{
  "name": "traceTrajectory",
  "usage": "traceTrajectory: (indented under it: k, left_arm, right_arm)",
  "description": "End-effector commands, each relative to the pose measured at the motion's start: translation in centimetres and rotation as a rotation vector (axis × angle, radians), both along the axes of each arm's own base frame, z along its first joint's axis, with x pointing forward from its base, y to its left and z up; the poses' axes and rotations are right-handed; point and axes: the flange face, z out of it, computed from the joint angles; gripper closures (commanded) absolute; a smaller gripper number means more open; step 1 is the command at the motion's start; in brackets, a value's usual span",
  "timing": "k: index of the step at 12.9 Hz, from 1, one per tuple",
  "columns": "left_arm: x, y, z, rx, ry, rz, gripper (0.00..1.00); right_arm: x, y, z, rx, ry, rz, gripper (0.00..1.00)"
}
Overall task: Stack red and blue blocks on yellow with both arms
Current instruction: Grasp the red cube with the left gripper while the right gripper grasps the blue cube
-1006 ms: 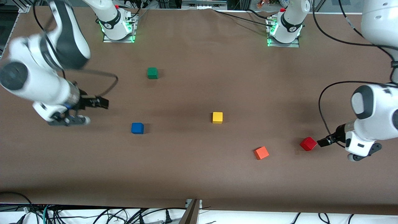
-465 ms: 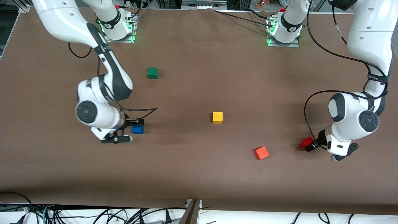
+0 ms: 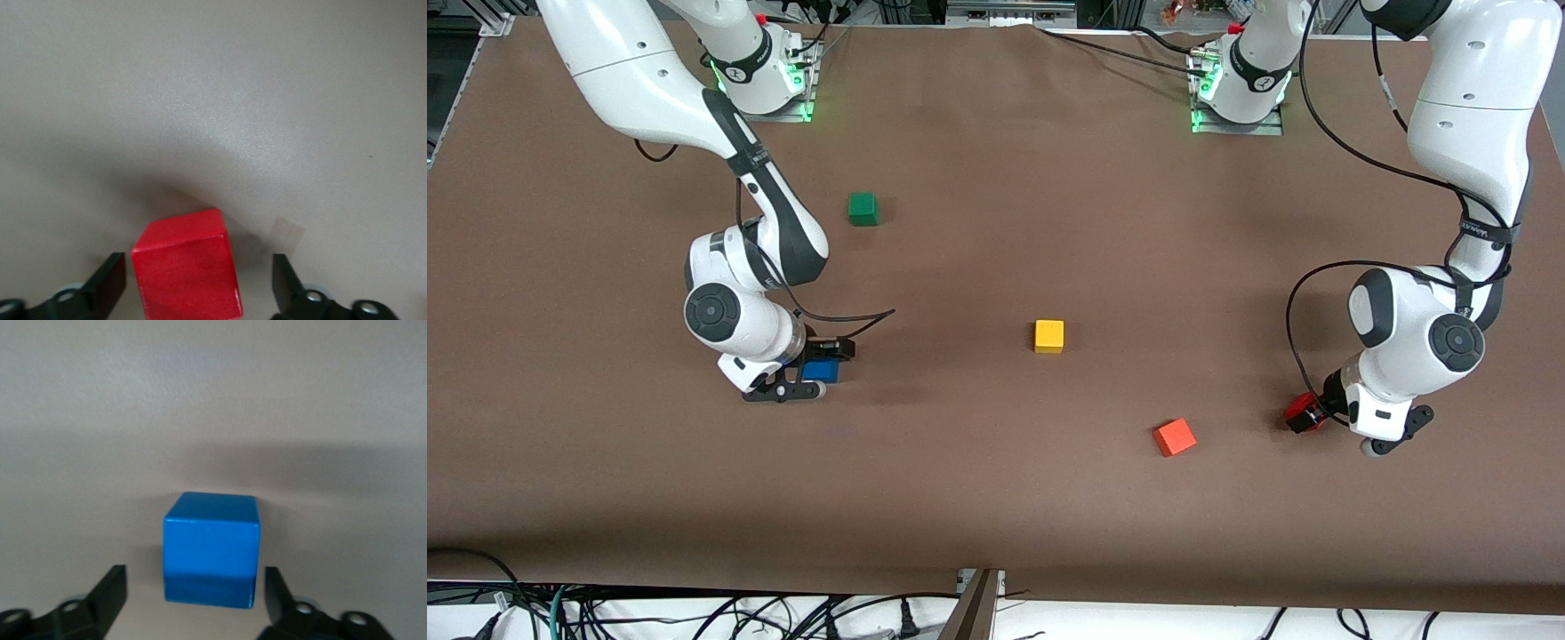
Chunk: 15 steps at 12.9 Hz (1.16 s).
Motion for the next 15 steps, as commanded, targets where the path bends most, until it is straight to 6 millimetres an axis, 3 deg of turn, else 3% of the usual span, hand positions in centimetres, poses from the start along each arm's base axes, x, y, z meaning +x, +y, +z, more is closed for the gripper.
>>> traceTrajectory:
  k: [1,3,5,8,10,13,15]
  left_arm:
    - [-0.3,0.2,0.0,0.010,-0.003,0.002,0.52]
    - [0.2,0.0,1.0,0.012,-0.017,-0.008,0.76]
    - [0.4,-1.2,1.9,0.007,-0.020,-0.020,0.77]
    - [0.6,-3.4,3.4,0.014,-0.019,-0.065,0.72]
    - [1.2,-7.9,6.8,0.020,-0.007,-0.132,0.75]
    - [1.4,-18.5,13.2,0.036,0.057,-0.284,0.81]
    - [0.3,-25.3,15.2,0.044,0.072,-0.384,0.80]
  right_arm:
    - [-0.1,-0.4,0.4,0.012,-0.010,-0.018,0.40]
    - [0.5,-0.8,1.2,0.016,-0.024,-0.019,0.54]
    - [1.1,-0.7,2.4,0.017,-0.025,-0.020,0.64]
    - [2.0,-0.8,4.0,0.012,-0.004,-0.022,0.65]
    - [2.3,-0.5,4.6,0.014,-0.013,-0.019,0.65]
    - [3.6,-0.1,7.1,0.010,0.010,-0.015,0.65]
    - [3.8,-0.1,7.7,0.011,0.005,-0.015,0.65]
